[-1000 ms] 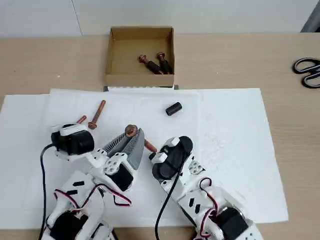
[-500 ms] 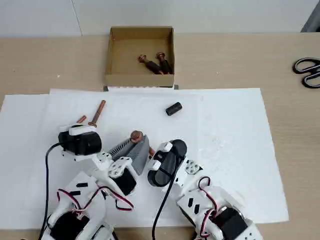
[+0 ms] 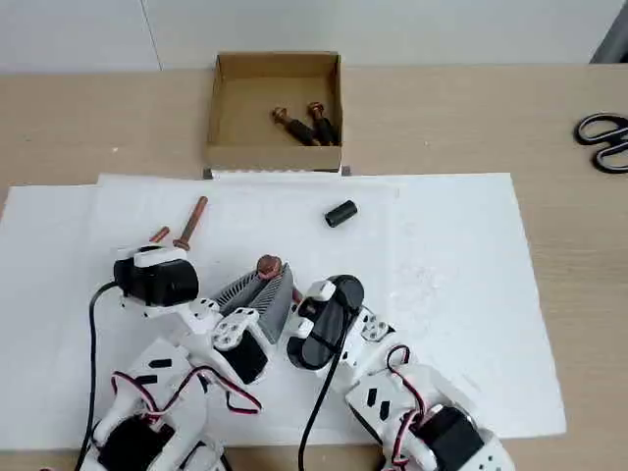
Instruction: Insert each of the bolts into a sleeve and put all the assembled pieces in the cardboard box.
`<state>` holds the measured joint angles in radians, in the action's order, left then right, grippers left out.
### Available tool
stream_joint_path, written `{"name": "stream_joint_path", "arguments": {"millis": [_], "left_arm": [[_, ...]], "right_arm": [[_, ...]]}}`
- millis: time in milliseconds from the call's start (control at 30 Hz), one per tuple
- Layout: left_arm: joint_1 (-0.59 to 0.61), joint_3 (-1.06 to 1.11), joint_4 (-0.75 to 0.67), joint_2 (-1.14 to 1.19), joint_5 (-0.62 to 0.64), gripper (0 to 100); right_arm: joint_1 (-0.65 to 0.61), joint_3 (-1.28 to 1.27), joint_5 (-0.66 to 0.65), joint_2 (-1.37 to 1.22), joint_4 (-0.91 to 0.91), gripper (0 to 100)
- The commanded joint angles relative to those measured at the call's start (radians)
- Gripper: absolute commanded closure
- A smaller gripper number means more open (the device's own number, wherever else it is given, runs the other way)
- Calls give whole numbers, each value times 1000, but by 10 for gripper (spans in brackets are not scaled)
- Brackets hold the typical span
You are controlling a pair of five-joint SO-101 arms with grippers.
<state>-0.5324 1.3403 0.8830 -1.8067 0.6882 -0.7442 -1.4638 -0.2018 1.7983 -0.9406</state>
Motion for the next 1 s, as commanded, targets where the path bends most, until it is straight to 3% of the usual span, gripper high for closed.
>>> {"name": "stream_joint_path", "arguments": {"millis": [0,500,967], "left_arm": [[-8,-19,-48,-8,-29,995],[49,-19,-52,-8,-71,995],[2,21,-52,-8,-64,995]], "right_arm": [[-13,12,-8,10,10,996],[-13,12,-8,10,10,996],[-13,12,-11,10,81,996]]}}
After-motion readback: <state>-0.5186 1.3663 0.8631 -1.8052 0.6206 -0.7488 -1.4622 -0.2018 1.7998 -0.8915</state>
